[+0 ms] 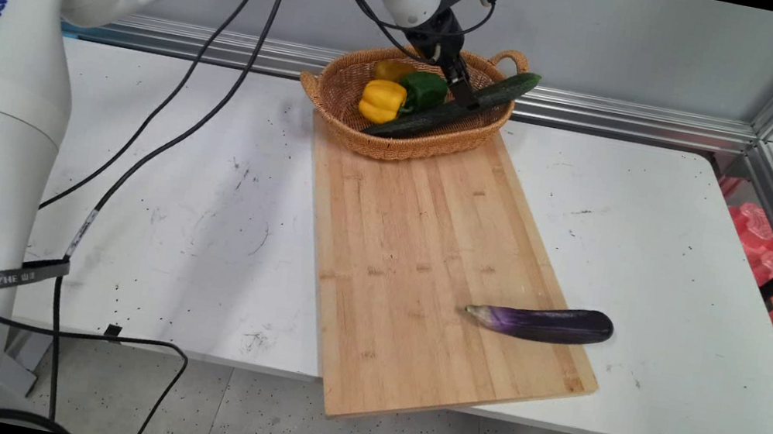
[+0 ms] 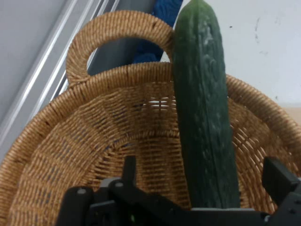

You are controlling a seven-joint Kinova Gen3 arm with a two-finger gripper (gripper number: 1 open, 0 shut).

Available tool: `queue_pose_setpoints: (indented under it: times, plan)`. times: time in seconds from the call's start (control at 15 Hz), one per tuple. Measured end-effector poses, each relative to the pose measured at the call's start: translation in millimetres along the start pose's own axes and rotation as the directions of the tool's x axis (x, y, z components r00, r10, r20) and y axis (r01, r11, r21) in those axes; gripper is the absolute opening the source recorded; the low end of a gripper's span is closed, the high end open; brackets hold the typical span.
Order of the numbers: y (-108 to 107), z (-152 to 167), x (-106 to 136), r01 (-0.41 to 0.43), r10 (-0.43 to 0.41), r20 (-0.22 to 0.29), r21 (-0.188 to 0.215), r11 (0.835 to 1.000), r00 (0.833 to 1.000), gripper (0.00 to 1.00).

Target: Pick up the cucumber from the vegetable basket

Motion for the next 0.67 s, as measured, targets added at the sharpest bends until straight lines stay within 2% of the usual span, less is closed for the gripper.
queue_pose_setpoints:
  times: [0.67]
  plan:
    - [-10.4,22.1,-2.0,0.065,-0.066,-0.028,-0.037,0.997,0.997,1.0]
